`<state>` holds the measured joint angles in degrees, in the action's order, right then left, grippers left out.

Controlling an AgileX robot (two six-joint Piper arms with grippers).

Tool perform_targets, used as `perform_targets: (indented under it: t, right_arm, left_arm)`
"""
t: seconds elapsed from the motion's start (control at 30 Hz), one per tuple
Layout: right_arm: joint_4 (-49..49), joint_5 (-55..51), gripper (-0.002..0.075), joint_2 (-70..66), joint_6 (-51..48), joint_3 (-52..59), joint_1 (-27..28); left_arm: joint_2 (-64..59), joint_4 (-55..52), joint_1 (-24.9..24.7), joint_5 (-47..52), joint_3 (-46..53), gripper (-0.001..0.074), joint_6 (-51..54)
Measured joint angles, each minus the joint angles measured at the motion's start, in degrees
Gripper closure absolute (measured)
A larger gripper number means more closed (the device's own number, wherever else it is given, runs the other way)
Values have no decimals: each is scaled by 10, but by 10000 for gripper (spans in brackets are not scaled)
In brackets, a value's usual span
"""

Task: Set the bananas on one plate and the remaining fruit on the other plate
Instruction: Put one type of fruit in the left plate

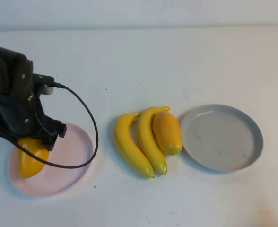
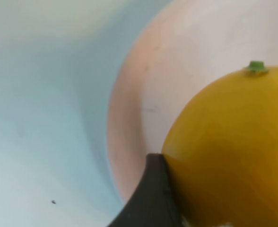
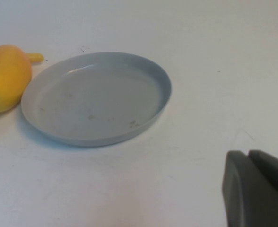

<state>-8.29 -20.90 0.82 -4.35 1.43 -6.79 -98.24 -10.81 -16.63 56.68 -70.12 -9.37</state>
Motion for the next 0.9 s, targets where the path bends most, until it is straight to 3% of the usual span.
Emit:
perform_targets:
  t: [0.27,0.43,0.63,0.77,0.9]
  right_arm:
    - [0,0,741,0,0,0,0]
    - [0,0,741,0,0,0,0]
    - [0,0,741,0,0,0,0]
    - [0,0,741,0,0,0,0]
    - [0,0,741,0,0,0,0]
  left_arm:
    - [-13,-7,6,-3,6,172,1]
    - [-13,-7,6,5,6,73,2]
    - [-13,-7,1,12,6,66,2]
    - [-8,-12,-40,16,-8,66,-27]
    - [-12,7,-122,10,-80,66,-58]
